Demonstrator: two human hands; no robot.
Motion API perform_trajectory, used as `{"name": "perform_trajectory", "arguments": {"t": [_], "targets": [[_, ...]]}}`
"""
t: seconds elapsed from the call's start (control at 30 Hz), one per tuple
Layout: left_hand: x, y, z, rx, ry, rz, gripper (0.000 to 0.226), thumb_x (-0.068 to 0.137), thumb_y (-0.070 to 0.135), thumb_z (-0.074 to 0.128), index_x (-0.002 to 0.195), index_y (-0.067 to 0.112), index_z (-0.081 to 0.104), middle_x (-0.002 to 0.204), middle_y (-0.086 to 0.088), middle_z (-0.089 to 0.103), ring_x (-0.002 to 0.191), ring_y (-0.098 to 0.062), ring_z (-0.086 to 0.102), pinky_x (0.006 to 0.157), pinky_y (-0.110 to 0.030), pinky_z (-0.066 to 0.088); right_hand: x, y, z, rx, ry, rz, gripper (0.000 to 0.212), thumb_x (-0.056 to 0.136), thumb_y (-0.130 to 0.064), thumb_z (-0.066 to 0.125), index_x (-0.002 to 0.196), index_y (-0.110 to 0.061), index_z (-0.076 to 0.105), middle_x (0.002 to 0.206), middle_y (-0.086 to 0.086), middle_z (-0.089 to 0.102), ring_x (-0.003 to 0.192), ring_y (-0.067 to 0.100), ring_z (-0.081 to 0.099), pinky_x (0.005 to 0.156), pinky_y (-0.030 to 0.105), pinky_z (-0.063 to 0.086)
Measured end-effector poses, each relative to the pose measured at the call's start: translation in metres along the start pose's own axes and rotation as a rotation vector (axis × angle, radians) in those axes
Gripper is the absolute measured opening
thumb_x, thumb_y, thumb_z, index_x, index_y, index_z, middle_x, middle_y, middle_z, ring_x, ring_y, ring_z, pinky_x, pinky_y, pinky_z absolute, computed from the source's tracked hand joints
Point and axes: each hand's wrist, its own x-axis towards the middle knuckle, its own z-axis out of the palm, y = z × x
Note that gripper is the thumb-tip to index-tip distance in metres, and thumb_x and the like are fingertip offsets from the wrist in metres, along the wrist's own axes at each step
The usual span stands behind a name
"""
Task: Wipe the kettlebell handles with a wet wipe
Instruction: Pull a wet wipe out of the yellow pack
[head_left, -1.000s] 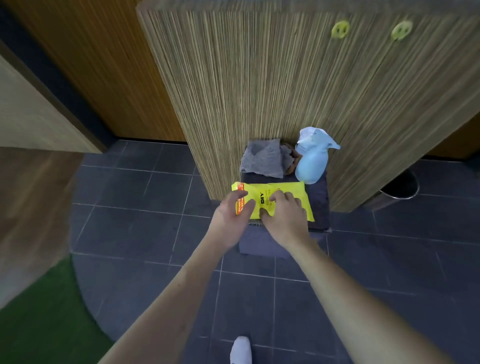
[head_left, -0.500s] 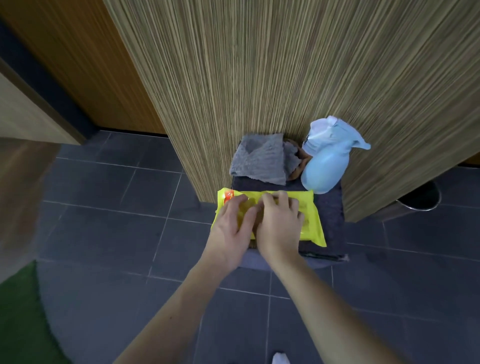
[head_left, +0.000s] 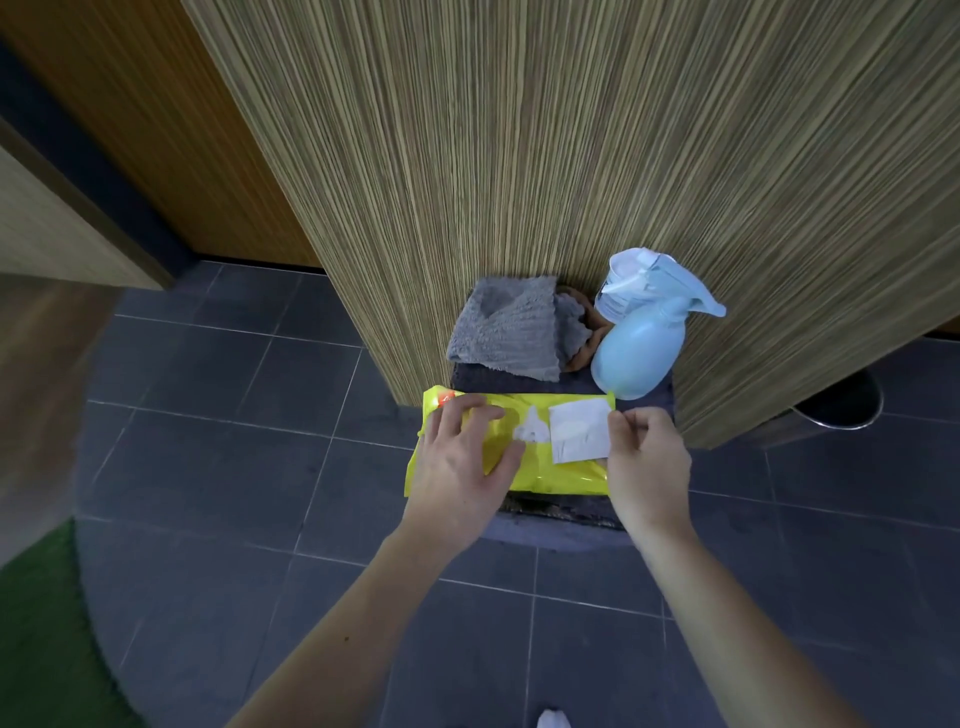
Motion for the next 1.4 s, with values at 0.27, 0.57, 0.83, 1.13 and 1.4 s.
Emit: {"name": "perform_trajectory", "arguments": {"t": [0.27, 0.57, 0.83, 1.13, 1.4], "targets": [[0.019, 0.018, 0.018, 0.062, 0.085, 0.009, 0.015, 0.092, 0.041, 0.073, 0.093, 0.026, 0.072, 0.115, 0.009, 0.061, 0.108, -0.024, 0.049, 0.094, -0.044, 0.044, 0.000, -0.002, 0.000, -0.003, -0.006, -0.016, 0.013, 0.102, -0.024, 0.055, 0.098, -0.012, 0.061, 0.087, -0.002, 0.067, 0.086, 0.026, 0.069, 0.074, 0.042, 0.056], [0.033, 0.040, -0.016, -0.189, 0.088, 0.020, 0.014, 0.101, 0.020, 0.066, 0.087, 0.014, 0.066, 0.091, 0.008, 0.066, 0.091, -0.016, 0.061, 0.082, -0.038, 0.050, -0.001, -0.004, -0.002, 0.040, -0.025, 0.005, 0.015, 0.104, -0.024, 0.054, 0.098, -0.011, 0.060, 0.085, -0.005, 0.064, 0.086, 0.021, 0.066, 0.071, 0.036, 0.054], [0.054, 0.064, -0.080, -0.375, 0.263, -0.137, 0.016, 0.102, 0.030, 0.064, 0.090, 0.019, 0.065, 0.072, 0.009, 0.062, 0.066, -0.001, 0.056, 0.058, -0.011, 0.040, -0.011, -0.015, 0.000, 0.002, -0.080, -0.030, 0.018, 0.104, -0.032, 0.052, 0.104, -0.015, 0.060, 0.084, -0.011, 0.062, 0.074, 0.001, 0.057, 0.054, 0.015, 0.037], [0.058, 0.061, -0.095, -0.445, 0.292, -0.144, 0.031, 0.103, 0.031, 0.061, 0.081, 0.008, 0.063, 0.067, -0.007, 0.054, 0.063, -0.009, 0.045, 0.060, -0.035, 0.041, -0.048, 0.000, 0.045, -0.707, -0.544, -0.565, 0.076, 0.101, -0.066, 0.016, 0.163, -0.023, 0.016, 0.171, -0.003, -0.003, 0.158, 0.019, -0.006, 0.128, 0.040, 0.002], [0.047, 0.074, -0.091, -0.483, 0.234, -0.215, 0.034, 0.104, 0.028, 0.060, 0.084, 0.001, 0.061, 0.061, 0.006, 0.045, 0.055, -0.004, 0.039, 0.052, -0.019, 0.036, -0.047, 0.002, 0.046, -0.914, -0.586, -0.584, 0.100, 0.083, -0.076, 0.003, 0.163, -0.017, -0.010, 0.170, 0.003, -0.020, 0.155, 0.023, -0.024, 0.127, 0.050, -0.004]]}}
